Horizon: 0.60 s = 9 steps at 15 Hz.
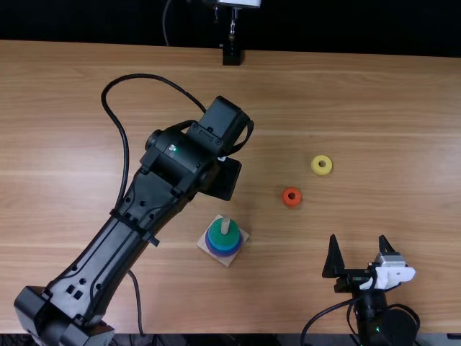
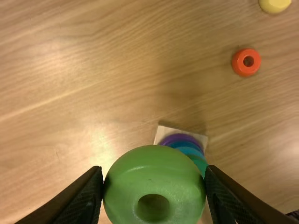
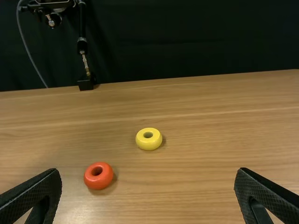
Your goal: Build the Hanoi tower: stack the rings onto the peg from bottom to top in this color order: purple, dark blue, light blue, dark green, light green, yellow, orange.
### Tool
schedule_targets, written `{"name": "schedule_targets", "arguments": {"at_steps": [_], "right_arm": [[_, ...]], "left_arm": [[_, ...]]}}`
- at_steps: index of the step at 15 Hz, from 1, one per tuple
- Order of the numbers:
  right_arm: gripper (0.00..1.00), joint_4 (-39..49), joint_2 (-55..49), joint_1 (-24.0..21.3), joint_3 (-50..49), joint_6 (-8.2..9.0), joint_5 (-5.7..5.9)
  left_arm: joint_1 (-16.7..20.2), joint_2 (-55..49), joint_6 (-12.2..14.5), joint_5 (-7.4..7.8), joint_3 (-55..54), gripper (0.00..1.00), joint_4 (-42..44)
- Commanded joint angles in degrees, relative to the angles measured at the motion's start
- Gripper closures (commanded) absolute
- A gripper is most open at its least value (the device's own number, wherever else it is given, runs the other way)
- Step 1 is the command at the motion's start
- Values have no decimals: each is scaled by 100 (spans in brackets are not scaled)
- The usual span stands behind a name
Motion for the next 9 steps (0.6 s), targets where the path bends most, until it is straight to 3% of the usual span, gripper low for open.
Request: {"name": "schedule_targets", "arguments": {"at_steps": [1,5,9], "right_arm": [[0,-64,-73,-82,-88,7,0],[0,-64,-73,-82,-88,7,0],[0,-64,-73,-82,-79,7,0]], "left_arm": [[-70,-248,-363,-8,-76,100,-3],[-369,-292,-848,-18,-207,100,-172],[-606,-415,-1132,-18,-462,100,-172]]}}
